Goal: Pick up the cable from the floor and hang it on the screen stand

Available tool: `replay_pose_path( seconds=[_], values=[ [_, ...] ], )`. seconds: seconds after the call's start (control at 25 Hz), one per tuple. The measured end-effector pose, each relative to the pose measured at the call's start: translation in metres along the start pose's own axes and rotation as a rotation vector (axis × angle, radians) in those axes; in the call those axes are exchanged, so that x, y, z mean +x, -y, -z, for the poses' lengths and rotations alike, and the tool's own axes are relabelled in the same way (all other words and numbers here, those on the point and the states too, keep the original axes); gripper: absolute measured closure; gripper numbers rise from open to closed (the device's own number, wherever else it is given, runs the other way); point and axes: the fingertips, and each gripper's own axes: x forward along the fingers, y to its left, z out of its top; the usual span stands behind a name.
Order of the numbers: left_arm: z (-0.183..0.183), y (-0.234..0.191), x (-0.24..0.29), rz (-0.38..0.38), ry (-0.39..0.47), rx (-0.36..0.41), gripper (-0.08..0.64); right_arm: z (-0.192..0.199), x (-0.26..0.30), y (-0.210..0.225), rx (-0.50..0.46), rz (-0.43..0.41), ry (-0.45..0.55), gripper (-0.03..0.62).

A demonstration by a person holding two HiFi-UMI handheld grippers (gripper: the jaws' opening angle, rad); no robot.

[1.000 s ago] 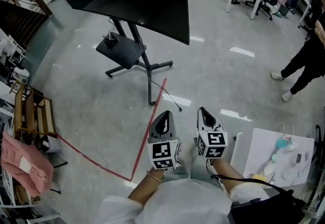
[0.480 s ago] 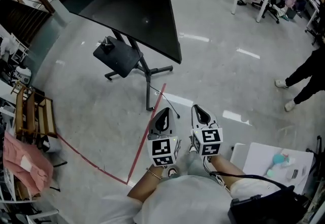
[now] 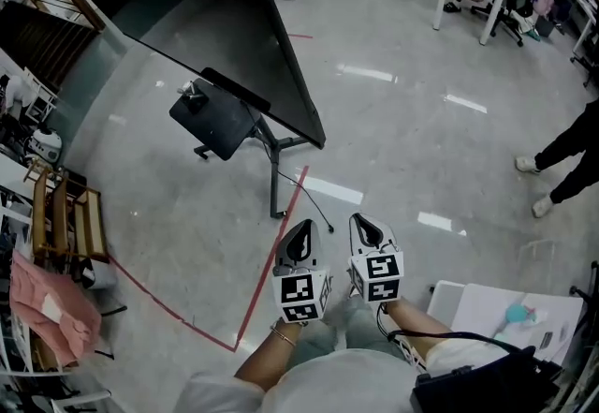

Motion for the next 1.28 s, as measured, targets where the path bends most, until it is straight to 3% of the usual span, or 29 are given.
replay_pose_path(
  seconds=[0.16, 0.6, 1.04, 1.28],
  values=[
    [0.046, -0.018, 0.018, 0.005, -0.022, 0.013, 0.555, 0.053, 0.035, 0.004, -0.006, 0.011, -0.03, 0.572],
    [0.278, -0.087, 0.129, -0.029, -0.049, 0.089, 0.555, 0.293, 0.182, 0.039, -0.033, 0.018, -0.105, 0.571],
    [0.489, -0.145, 0.231, -0.009, -0.02, 0.079, 0.557, 0.482, 0.32, 0.049, -0.212, -0.107, -0.14, 0.494],
    [0.569, -0.163, 0.271, 0.038, -0.042, 0.13, 0.555, 0.585, 0.376, 0.047, -0.238, -0.15, -0.221, 0.462]
  ],
)
